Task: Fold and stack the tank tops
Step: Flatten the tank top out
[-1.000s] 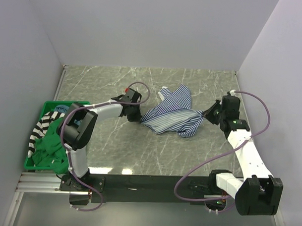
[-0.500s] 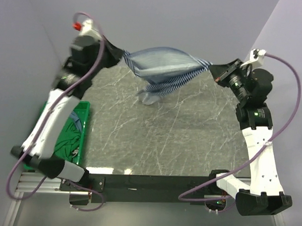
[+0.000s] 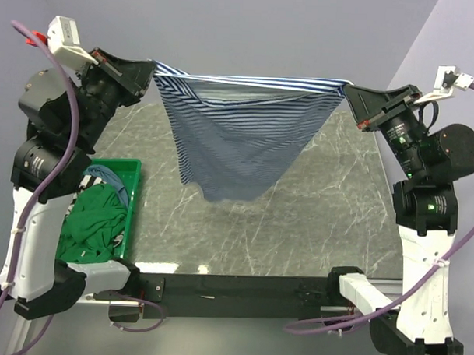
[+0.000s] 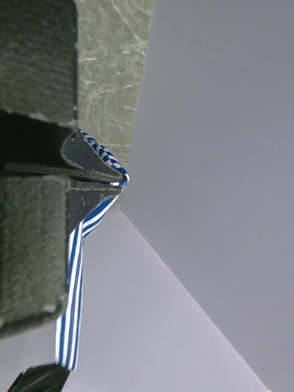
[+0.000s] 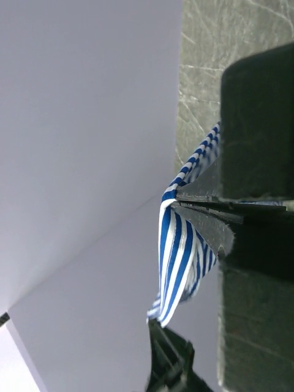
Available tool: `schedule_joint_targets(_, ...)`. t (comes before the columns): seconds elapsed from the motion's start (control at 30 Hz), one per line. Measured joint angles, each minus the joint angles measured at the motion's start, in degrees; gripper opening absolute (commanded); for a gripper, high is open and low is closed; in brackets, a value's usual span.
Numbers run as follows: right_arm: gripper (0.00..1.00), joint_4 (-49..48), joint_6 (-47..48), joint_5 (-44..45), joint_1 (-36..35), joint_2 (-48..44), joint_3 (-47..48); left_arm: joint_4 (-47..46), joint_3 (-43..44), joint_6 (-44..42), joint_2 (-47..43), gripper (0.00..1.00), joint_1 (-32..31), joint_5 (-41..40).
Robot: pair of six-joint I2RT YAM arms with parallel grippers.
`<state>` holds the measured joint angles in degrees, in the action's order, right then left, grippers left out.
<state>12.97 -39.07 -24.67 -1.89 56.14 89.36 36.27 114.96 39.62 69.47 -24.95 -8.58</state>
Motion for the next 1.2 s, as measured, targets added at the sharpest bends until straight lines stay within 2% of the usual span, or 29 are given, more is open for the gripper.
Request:
schedule_joint_targets(0.23, 0.0, -3.41, -1.55, -1.81, -0.07, 0.79, -2.78, -2.45, -8.52, 0.52, 0.83, 0.0, 1.14, -1.64)
schedule_joint_targets(0.33, 0.0, -6.58, -1.79, -2.03, -0.13, 6.45, -2.84, -6.71, -11.74, 0.72, 4.7, 0.0, 4.35, -0.15)
schedule_joint_targets(0.4, 0.0, -9.03, -2.01, -2.29, -0.15, 13.44, -0.39, -10.56, -11.65, 0.81, 9.73, 0.0, 6.95, 1.57)
schedule_joint_targets(0.5, 0.0, -10.29, -2.36, -2.38, -0.17, 26.88, 8.5, -14.16, -4.7, 1.14, 20.72, 0.0, 10.51, 5.31)
schedule_joint_targets(0.6, 0.0, -6.93, -2.58, -2.21, -0.15, 40.79, 21.0, -13.53, 11.3, 1.09, 33.86, 0.0, 12.85, 9.44)
schedule_joint_targets(0.67, 0.0, -2.97, -2.43, -2.08, -0.15, 48.09, 31.04, -14.16, 19.78, 1.09, 39.3, 0.0, 13.53, 11.45)
schedule_joint_targets(0.73, 0.0, -0.98, -2.4, -2.19, -0.15, 51.54, 37.64, -14.82, 21.18, 1.09, 39.69, 0.0, 13.9, 13.0)
schedule_joint_targets(0.8, 0.0, -0.83, -2.43, -2.6, -0.17, 50.77, 37.81, -17.07, 17.64, 1.11, 36.52, 0.0, 14.19, 14.12)
schedule_joint_targets(0.87, 0.0, -2.25, -2.4, -2.8, -0.17, 46.69, 33.05, -18.62, 9.64, 1.11, 30.16, 0.0, 14.38, 14.78)
schedule_joint_targets(0.93, 0.0, -4.02, -2.27, -3.08, -0.17, 39.98, 23.56, -20.81, 1.36, 1.16, 24.02, 0.0, 14.43, 14.8)
schedule_joint_targets(1.07, 0.0, -7.82, -2.16, -3.37, -0.22, 28.04, 2.64, -24.83, -18.29, 2.12, 10.64, 0.0, 14.43, 14.88)
schedule_joint_targets(1.2, 0.01, -10.8, -2.03, -2.86, -0.33, 19.56, -21.27, -29.59, -42.58, 5.4, -0.66, 0.01, 14.16, 16.5)
